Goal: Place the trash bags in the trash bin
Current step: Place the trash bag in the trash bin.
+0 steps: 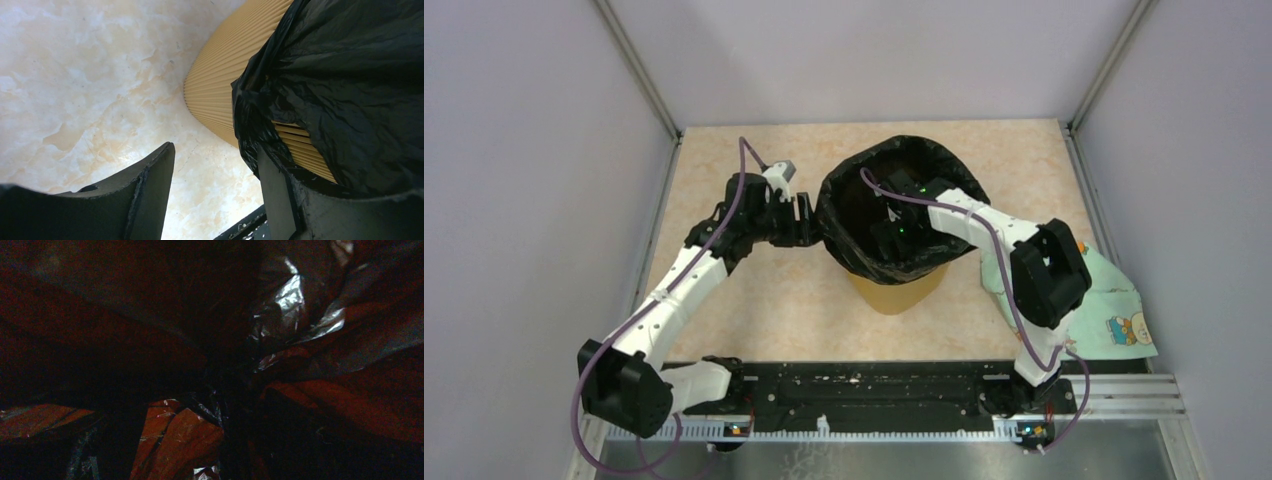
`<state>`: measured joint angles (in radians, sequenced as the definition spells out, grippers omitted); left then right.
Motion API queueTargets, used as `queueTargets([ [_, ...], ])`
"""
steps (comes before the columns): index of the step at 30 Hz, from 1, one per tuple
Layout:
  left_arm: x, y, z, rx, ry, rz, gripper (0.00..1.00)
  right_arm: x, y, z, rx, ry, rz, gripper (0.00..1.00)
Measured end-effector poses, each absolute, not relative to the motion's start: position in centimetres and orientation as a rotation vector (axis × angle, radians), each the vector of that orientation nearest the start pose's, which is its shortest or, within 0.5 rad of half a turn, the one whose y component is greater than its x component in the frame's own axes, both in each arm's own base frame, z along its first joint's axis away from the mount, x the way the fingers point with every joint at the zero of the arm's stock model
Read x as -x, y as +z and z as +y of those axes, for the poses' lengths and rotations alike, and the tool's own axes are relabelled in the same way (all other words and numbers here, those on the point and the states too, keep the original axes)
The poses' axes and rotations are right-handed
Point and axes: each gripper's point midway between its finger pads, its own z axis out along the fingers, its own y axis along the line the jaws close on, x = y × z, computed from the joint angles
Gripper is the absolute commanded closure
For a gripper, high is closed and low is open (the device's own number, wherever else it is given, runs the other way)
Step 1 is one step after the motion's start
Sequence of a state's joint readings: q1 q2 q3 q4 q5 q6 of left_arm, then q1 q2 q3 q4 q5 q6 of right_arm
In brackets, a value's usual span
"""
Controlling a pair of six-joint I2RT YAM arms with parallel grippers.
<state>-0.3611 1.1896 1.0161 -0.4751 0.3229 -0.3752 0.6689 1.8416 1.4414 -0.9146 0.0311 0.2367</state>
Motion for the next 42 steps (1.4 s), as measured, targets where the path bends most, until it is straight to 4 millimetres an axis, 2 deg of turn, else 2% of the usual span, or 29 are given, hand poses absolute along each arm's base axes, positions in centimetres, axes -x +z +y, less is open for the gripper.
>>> queueTargets([
  [7,-28.9,20.2,-18.3,-0.175,-0.74,2.285,0.32,-27.4,7.4,22.8,0.631,0.138,2.865,0.15],
  [14,-29.0,20.8,-17.8,-0.164,-0.713,2.273,0.31,-26.9,6.0,22.8,0.644,0.136,2.911,0.15],
  [17,-29.2,22.3,-17.4,-0.159,-0.684,2.241,0.31,-26.9,5.6,22.8,0.651,0.128,2.92,0.16],
  [26,-30.4,29.5,-15.9,-0.132,-0.592,2.086,0.31,-26.8,5.2,22.7,0.658,0.122,2.926,0.16],
  [32,-30.6,34.2,-16.2,-0.15,-0.622,1.983,0.32,-26.8,5.0,22.6,0.659,0.114,2.931,0.16],
  [35,-30.8,35.9,-17.0,-0.18,-0.656,1.952,0.32,-26.9,5.0,22.5,0.657,0.102,2.927,0.16],
  [38,-31.3,35.9,-18.2,-0.221,-0.677,1.959,0.32,-26.9,5.0,22.4,0.657,0.096,2.927,0.16],
  [42,-31.8,34.1,-20.6,-0.291,-0.688,2.013,0.33,-26.9,4.9,22.4,0.657,0.094,2.929,0.16],
])
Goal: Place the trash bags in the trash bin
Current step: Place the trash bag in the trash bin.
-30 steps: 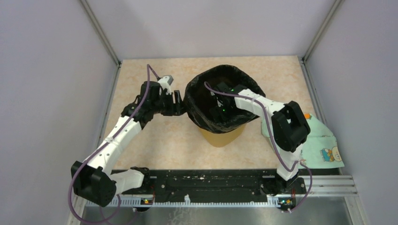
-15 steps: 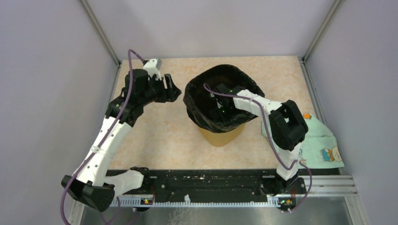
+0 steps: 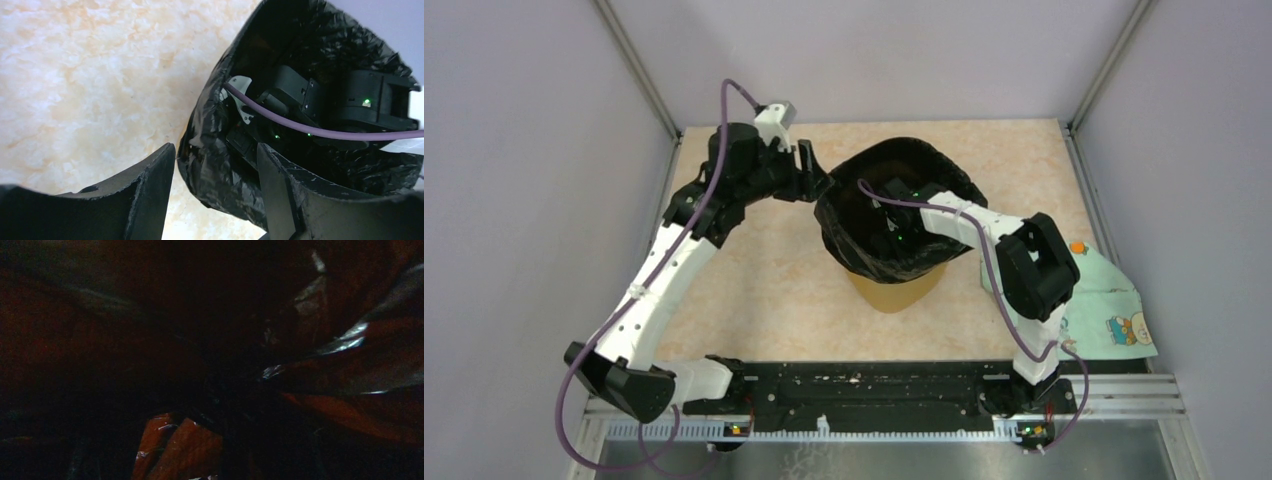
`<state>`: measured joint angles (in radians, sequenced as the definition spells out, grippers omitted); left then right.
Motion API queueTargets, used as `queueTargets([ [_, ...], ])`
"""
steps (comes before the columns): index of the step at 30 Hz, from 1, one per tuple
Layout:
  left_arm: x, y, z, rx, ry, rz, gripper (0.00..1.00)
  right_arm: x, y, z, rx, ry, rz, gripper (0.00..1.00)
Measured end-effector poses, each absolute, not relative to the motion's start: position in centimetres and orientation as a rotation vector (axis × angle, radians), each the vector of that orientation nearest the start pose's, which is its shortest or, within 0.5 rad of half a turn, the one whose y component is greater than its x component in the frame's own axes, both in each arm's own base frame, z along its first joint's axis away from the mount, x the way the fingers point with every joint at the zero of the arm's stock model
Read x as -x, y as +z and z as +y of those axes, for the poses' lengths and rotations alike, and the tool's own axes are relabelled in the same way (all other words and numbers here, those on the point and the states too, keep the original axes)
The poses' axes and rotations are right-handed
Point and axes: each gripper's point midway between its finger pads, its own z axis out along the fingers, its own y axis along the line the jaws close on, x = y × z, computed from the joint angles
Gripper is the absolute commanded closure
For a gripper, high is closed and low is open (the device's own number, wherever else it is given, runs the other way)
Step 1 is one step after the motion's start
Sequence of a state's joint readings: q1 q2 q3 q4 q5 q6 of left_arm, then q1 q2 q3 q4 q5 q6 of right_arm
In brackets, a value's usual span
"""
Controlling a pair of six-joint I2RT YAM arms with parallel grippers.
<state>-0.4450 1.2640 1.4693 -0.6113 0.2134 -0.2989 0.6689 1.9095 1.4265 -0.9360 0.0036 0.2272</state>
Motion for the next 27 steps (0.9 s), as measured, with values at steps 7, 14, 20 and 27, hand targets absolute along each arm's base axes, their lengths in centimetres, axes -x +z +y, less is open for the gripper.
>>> queueTargets([
  [7,-32.6,31.3,-21.7,-0.333,-0.607,2.082,0.36,-26.8,4.2,22.4,0.662,0.09,2.949,0.16],
  [14,-32.7,31.0,-21.7,-0.334,-0.575,2.086,0.41,-26.9,3.4,23.1,0.689,0.112,2.98,0.16],
  [20,-32.6,30.8,-22.0,-0.347,-0.568,2.088,0.46,-26.7,3.4,23.0,0.711,0.109,2.992,0.16],
  [27,-32.8,29.9,-22.4,-0.363,-0.553,2.103,0.59,-26.6,3.4,22.8,0.714,0.101,2.997,0.16],
])
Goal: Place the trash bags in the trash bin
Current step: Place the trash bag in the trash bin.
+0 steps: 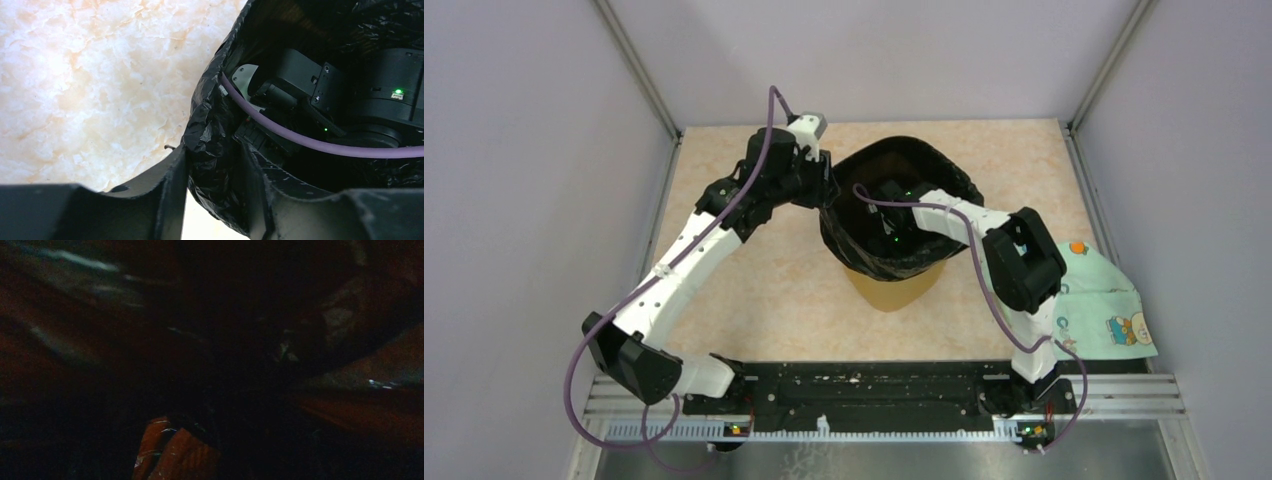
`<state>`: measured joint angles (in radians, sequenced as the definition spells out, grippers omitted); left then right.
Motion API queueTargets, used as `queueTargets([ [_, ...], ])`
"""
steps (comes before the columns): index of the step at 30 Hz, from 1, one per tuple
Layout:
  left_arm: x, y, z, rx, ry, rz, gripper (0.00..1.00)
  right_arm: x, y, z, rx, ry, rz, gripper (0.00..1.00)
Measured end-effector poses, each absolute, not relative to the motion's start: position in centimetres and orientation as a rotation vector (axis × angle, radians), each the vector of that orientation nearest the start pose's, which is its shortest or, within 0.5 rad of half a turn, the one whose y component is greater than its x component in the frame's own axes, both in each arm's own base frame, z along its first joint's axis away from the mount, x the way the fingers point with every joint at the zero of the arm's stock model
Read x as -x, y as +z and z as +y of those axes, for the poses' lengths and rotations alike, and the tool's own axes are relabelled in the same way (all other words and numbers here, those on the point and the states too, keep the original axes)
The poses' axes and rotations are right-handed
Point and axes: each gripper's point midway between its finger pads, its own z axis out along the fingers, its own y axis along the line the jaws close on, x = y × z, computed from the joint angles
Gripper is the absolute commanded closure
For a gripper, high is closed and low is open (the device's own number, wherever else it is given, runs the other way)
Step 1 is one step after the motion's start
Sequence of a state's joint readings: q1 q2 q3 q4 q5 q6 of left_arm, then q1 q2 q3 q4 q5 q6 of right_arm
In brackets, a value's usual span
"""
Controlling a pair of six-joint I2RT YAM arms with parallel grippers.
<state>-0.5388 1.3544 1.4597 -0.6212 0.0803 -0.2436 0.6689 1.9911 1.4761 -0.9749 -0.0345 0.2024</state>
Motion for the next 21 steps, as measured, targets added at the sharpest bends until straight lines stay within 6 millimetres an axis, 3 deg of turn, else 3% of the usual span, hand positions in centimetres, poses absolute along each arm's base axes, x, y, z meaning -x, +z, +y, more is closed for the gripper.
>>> queueTargets([
  [7,-33.2,29.8,-22.5,-0.352,-0.53,2.095,0.64,-26.7,3.8,22.7,0.698,0.08,2.999,0.17],
  [21,-33.7,29.9,-22.4,-0.328,-0.505,2.084,0.65,-27.2,5.6,23.1,0.641,0.126,2.934,0.24],
])
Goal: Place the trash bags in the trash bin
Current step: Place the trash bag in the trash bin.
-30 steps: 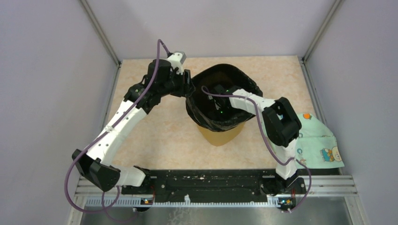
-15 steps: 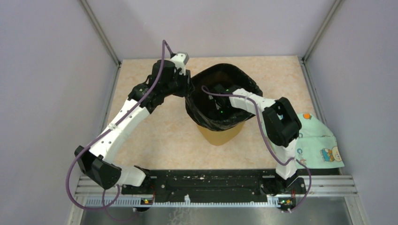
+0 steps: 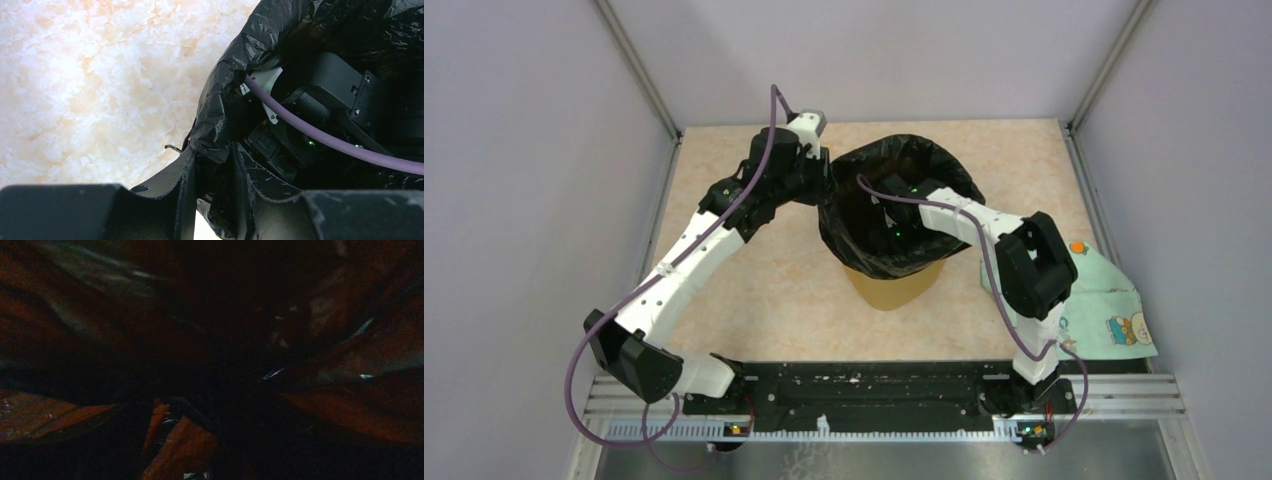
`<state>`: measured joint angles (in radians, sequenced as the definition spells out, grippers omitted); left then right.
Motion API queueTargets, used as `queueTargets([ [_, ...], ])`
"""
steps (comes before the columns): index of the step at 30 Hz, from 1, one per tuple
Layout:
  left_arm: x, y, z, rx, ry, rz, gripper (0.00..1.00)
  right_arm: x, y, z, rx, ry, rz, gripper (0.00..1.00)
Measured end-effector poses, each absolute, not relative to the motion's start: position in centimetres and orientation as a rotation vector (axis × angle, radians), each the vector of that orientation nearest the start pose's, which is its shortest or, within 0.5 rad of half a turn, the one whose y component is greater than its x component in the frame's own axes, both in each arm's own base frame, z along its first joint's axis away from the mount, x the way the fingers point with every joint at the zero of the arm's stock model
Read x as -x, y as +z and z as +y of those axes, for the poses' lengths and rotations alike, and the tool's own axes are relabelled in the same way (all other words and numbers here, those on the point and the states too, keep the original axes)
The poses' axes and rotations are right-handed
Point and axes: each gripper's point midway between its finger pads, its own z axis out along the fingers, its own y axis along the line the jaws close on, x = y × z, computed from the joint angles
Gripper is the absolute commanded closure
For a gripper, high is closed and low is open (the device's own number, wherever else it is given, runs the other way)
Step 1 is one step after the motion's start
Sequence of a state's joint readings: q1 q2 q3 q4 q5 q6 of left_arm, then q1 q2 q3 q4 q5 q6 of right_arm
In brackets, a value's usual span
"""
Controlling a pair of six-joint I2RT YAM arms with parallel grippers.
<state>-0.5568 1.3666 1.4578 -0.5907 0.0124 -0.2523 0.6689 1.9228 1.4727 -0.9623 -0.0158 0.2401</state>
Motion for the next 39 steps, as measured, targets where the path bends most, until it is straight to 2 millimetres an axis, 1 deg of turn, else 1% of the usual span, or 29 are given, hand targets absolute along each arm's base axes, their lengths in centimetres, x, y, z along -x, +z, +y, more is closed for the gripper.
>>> queueTargets([
  [3,-33.7,29.9,-22.4,-0.326,-0.503,2.084,0.66,-27.2,5.8,23.2,0.638,0.132,2.927,0.28],
  [7,-33.7,29.9,-22.5,-0.323,-0.506,2.083,0.66,-27.0,5.5,22.9,0.632,0.122,2.937,0.31],
  [14,-33.8,29.9,-22.5,-0.319,-0.508,2.081,0.66,-27.0,5.3,22.0,0.638,0.024,2.927,0.35],
  [22,-33.8,29.9,-22.6,-0.32,-0.51,2.078,0.66,-26.5,5.4,21.8,0.687,-0.075,2.904,0.39],
  [25,-33.9,29.9,-22.6,-0.32,-0.51,2.078,0.66,-26.4,5.7,22.1,0.703,-0.083,2.895,0.41],
  [31,-33.8,29.9,-22.7,-0.321,-0.511,2.077,0.67,-27.0,6.7,22.5,0.696,-0.073,2.875,0.43],
  [35,-33.8,29.9,-22.8,-0.323,-0.512,2.076,0.67,-27.3,7.4,23.0,0.696,-0.042,2.867,0.44],
  [39,-33.8,30.0,-22.8,-0.323,-0.511,2.074,0.67,-27.4,8.0,23.1,0.701,-0.016,2.874,0.46],
])
